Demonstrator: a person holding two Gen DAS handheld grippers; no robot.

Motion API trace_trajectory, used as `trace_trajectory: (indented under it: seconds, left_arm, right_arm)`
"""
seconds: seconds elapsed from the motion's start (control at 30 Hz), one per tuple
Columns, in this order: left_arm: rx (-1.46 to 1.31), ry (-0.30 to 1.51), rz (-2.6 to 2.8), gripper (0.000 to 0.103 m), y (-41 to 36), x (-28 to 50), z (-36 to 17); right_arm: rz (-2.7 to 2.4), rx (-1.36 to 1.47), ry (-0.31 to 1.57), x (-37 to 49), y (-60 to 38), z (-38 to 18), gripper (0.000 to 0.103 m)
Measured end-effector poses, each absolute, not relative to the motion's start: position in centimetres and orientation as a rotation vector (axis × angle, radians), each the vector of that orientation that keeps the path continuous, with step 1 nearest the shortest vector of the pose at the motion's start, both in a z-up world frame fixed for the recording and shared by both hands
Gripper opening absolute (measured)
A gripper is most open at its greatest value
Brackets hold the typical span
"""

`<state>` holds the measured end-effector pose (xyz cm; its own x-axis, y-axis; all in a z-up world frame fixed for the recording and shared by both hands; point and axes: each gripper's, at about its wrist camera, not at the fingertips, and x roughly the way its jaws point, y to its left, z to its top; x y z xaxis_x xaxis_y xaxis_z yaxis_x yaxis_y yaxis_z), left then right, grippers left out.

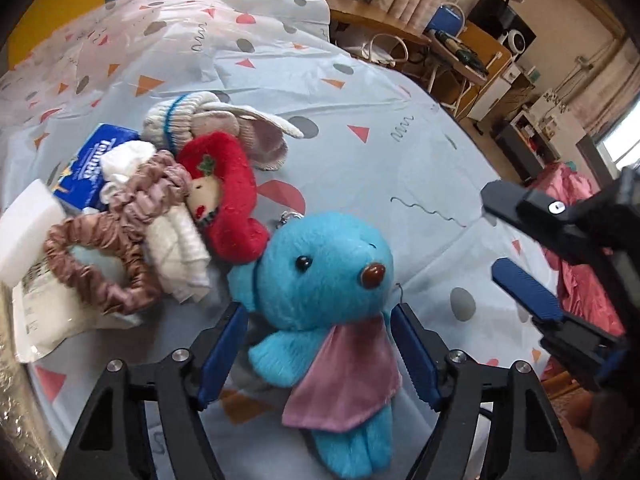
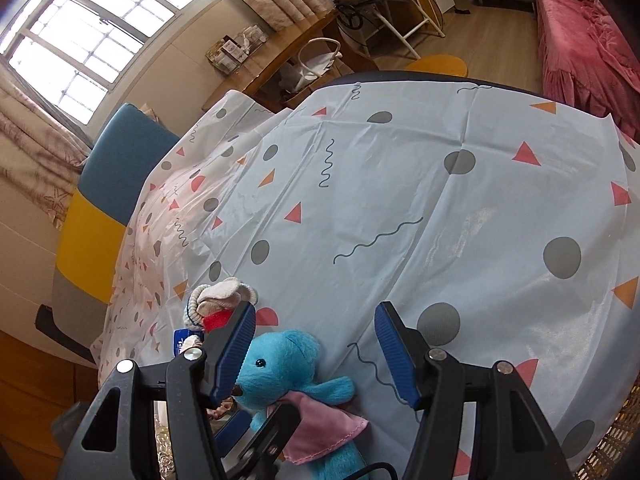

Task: Organize soft objects
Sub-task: 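Grasp the blue teddy bear with the left tool while the right tool reaches toward the white sponge, then set the blue bear in the gold tray with the left tool while the right tool grasps the white sponge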

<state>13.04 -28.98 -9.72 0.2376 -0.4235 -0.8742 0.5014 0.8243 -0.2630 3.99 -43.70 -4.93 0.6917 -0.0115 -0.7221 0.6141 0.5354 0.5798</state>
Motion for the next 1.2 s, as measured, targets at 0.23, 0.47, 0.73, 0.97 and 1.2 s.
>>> trace_trajectory:
  seconds: [0.23,0.47,0.73,0.97,1.2]
  left_arm:
    - [0.161,1.092,-0.696,0.028,-27.8,10.8,-9.6]
    - [0.294,0.939,-0.758,0.028,-21.4,4.6,-6.6]
    - [0.233,0.893,-0.710,0.028,-11.3,0.3,-5.0]
    - [0.142,0.912,-0.642,0.028,-5.0,-1.2,-5.3]
    - [0.078,0.902,-0.624,0.028,-2.7,-1.4,-4.7]
  right_arm:
    - [-0.413,0.949,0.737,4.1,-43.8,-5.2,0.063]
    - [-0.361,0.905,0.761,4.9,-42.7,-4.9,0.063]
    - [-0.157,0.729,0.870,7.8,-38.0,-4.6,0.059]
    - [0.146,0.358,0.971,12.7,-28.7,-2.6,0.058]
    - [0.336,0.048,1.122,20.3,-22.6,-3.1,0.061]
